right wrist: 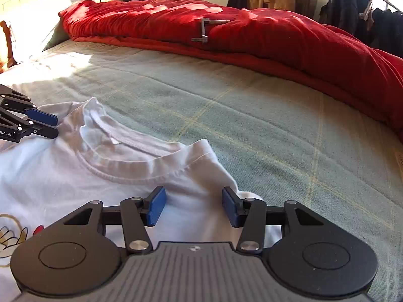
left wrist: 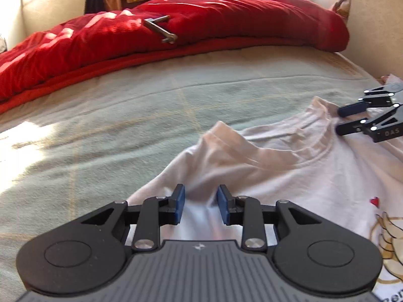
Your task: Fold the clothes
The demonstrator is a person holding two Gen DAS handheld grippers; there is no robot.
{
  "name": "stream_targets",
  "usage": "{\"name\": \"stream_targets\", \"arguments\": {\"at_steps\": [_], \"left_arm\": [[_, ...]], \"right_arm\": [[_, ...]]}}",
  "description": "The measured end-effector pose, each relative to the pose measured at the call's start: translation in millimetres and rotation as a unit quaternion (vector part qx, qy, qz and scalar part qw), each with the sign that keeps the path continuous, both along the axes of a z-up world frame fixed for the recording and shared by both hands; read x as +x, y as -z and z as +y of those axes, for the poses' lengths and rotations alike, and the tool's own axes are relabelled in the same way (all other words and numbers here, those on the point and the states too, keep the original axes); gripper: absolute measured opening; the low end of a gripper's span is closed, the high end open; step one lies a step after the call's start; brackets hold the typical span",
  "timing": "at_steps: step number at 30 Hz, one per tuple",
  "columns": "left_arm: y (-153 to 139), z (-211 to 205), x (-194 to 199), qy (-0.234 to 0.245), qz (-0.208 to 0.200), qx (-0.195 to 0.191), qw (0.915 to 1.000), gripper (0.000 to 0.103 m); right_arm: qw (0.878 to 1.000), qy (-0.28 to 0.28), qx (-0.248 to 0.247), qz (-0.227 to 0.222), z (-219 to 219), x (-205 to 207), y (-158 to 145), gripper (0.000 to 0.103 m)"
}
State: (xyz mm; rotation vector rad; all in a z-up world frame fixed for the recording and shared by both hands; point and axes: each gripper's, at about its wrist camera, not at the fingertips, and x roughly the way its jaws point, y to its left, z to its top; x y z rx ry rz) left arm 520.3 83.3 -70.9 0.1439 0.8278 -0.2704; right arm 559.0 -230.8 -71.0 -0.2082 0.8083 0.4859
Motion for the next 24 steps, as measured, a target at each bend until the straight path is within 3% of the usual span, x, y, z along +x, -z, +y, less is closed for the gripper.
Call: {"name": "stream_targets", "arguments": {"at_steps": [3,9,18,24], "left_arm": [[-5.5,17.6,4.1,-0.043,0.024,-0.052,0.9974,0.028],[-44.8,41.6,-52.3,-0.045,0.017,-0.04,0.998,0.028],[-86.8,82.1,-146.6,-0.079,0.025,-0.03,0.9961,0.029],[-85.8,120.9,-212.7,-0.115,0.02,-0.027,0.9928,0.032]], "right_arm": [[1.0,0.016,-0.002,0.012,-1.0,-5.2,-8.4,0.057],[0.999,0.02,-0.032,0.003,-11.5,-53.7,-49.3,0.062],[0.999,0.033,0.014,-0.025,-14.2,-180.0,-138.5,0.075],[0.997,0.027,0.073,-0.027,-0.5,-272.1,-138.8,0.08]]}}
